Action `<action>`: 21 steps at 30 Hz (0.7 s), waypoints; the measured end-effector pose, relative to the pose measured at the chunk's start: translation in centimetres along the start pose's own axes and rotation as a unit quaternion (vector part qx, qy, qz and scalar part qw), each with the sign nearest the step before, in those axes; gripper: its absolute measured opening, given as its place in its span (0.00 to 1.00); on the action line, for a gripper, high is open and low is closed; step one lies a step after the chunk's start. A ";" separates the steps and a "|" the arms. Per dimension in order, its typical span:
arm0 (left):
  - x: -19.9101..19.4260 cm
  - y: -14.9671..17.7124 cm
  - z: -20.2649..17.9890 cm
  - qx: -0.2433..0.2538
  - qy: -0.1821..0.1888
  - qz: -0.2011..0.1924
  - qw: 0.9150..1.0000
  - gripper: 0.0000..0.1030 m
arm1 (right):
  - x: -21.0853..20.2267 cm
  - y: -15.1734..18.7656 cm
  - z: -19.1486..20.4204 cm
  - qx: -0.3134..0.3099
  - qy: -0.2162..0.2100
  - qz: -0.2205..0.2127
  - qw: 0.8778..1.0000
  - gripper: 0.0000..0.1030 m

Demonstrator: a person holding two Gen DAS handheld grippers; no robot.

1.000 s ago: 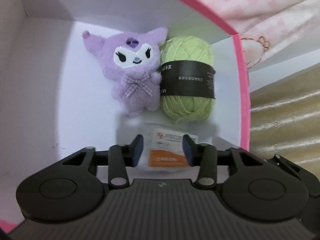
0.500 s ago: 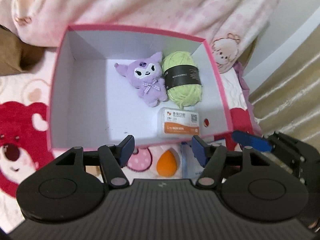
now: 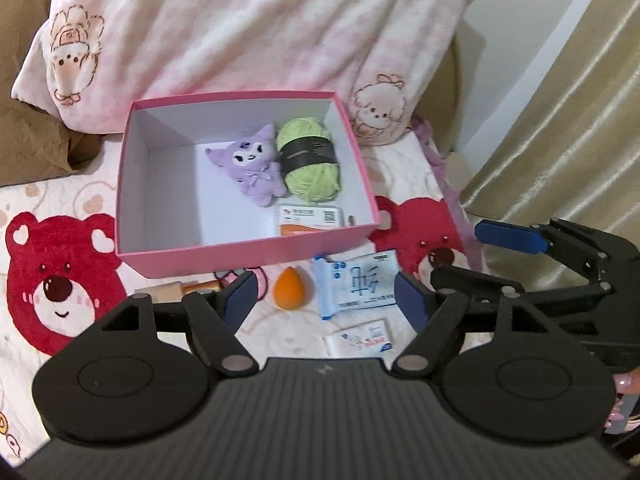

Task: Organize objects
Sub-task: 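Move the left gripper to the blue-printed wet-wipe pack and close on it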

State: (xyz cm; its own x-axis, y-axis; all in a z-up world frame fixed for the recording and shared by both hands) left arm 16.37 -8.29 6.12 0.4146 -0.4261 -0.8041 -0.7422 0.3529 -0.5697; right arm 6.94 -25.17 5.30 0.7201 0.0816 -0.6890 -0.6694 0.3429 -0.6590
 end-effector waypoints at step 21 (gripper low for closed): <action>8.7 5.5 -2.8 -0.027 0.035 -0.058 0.997 0.78 | 2.6 6.3 -9.8 0.035 -0.050 -0.025 0.998 0.80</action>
Point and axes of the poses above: each gripper's, at about its wrist camera, not at the fingertips, and x roughly the way its jaws point, z to its left, y to its underside, the point moved 1 cm from there along x, roughly the way its jaws point, and after that the axes turned 12 degrees about x, right-handed, at the moved point
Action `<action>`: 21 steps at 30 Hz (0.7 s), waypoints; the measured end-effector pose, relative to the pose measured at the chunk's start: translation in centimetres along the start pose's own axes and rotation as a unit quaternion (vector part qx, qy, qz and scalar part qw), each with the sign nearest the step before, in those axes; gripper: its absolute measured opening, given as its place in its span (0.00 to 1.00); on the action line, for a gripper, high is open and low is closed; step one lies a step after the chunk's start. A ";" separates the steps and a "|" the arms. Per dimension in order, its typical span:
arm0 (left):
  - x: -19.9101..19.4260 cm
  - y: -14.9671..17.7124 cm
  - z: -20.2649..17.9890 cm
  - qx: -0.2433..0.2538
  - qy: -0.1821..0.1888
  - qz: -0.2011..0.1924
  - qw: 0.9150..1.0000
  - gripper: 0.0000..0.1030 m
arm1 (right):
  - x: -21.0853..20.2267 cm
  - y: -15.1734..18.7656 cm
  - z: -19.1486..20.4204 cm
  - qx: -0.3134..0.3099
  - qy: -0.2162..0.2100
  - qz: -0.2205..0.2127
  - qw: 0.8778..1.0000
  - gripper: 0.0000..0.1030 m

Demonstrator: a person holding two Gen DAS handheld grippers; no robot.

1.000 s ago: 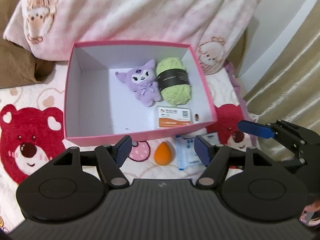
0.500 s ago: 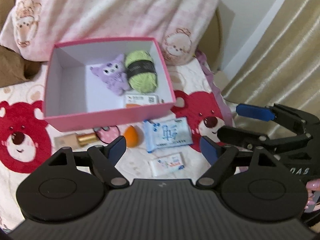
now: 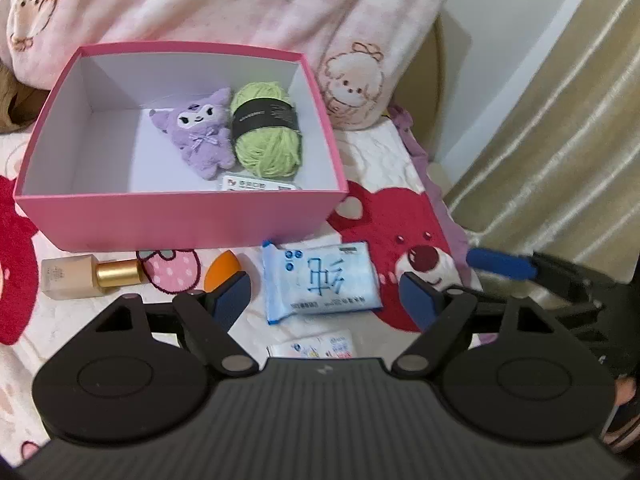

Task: Organize objects
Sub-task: 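Move the left gripper to the blue-printed wet-wipe pack and close on it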

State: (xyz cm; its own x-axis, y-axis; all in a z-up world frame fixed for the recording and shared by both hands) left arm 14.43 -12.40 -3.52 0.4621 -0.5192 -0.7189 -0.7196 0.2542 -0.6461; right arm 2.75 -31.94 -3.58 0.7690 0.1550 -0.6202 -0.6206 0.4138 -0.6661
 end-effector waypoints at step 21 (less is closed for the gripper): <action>9.7 3.3 1.0 -0.013 -0.035 0.016 0.999 0.41 | 9.1 3.5 -6.1 0.055 0.097 0.017 0.994 0.79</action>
Point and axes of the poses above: each gripper's, at about its wrist camera, not at the fingertips, and x roughly the way its jaws point, z to its left, y to its underside, the point moved 1 cm from there along x, roughly the way its jaws point, and after that the axes turned 12 degrees about x, right-handed, at the moved point
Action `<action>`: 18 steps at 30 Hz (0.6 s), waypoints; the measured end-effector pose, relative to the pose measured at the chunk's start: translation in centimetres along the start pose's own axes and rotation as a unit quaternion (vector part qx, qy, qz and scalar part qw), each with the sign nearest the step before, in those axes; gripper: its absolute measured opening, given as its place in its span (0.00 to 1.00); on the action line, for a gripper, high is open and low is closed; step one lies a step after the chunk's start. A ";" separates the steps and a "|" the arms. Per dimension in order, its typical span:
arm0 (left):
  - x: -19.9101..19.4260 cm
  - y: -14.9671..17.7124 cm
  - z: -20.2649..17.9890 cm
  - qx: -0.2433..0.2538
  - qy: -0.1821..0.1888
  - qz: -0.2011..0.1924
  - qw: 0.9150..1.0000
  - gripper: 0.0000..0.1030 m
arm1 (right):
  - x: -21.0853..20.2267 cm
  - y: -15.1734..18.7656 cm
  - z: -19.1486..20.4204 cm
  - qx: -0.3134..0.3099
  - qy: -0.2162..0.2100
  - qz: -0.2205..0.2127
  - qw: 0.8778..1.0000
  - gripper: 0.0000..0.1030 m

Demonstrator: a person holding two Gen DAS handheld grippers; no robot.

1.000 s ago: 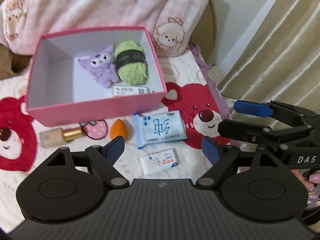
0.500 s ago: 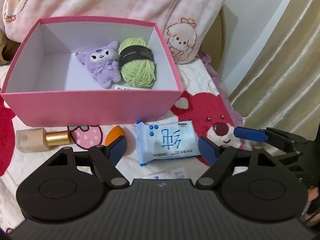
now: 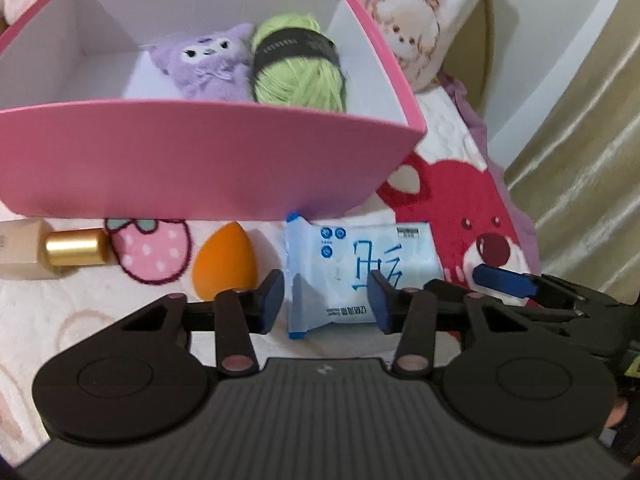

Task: Organize objects
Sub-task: 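Move the left gripper to the blue-printed wet-wipe pack and close on it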

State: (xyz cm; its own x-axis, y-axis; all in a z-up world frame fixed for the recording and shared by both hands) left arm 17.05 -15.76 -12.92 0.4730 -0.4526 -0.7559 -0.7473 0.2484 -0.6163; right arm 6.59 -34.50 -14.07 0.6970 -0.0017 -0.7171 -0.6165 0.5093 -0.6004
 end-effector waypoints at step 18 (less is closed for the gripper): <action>3.1 -0.5 0.2 -0.038 0.013 0.004 0.999 0.29 | 2.1 0.8 0.9 0.004 0.002 0.016 1.000 0.44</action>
Point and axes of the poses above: each gripper's, at about its wrist camera, not at the fingertips, and x roughly the way its jaws point, z to its left, y to its underside, the point moved 1 cm from there along x, roughly the way its jaws point, and after that the axes turned 12 degrees about x, right-handed, at the moved point
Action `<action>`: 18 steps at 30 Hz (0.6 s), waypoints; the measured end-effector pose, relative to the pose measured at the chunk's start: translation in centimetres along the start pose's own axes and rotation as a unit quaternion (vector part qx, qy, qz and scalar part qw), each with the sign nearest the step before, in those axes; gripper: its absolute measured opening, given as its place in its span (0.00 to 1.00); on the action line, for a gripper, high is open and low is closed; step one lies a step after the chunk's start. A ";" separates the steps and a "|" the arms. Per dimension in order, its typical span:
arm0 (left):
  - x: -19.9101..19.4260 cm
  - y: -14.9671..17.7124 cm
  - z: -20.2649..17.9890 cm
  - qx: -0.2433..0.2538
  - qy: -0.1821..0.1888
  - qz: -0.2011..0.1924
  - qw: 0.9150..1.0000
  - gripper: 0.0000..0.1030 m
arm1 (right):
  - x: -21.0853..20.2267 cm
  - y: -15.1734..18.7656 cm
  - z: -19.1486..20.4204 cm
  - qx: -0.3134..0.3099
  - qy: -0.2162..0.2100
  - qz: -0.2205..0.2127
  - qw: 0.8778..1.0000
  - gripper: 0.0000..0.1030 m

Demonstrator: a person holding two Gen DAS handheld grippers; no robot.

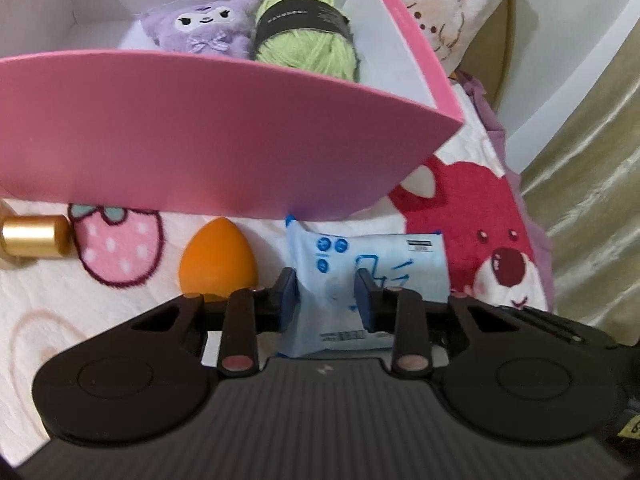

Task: Organize objects
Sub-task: 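Move the left gripper to the blue-printed wet-wipe pack and close on it, then lift the wet-wipe pack with the left gripper into the pink box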

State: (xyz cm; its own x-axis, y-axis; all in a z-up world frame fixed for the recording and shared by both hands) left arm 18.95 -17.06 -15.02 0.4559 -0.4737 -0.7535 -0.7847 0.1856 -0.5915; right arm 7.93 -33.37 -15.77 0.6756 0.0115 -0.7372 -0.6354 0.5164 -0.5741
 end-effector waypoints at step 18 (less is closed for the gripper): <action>-9.8 -0.1 -0.7 0.034 0.010 0.002 0.999 0.29 | -7.4 1.2 6.7 -0.057 -0.014 -0.007 0.998 0.48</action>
State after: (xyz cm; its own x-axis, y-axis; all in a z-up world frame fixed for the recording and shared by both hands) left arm 14.25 -13.07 -7.41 0.4438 -0.4903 -0.7501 -0.7556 0.2453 -0.6074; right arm 4.69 -27.07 -8.61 0.6932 0.0296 -0.7202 -0.6636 0.4163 -0.6216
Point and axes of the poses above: each gripper's, at about its wrist camera, not at the fingertips, and x roughly the way its jaws point, z to its left, y to its underside, the point moved 1 cm from there along x, roughly the way its jaws point, and after that the axes turned 12 degrees about x, right-handed, at the moved point
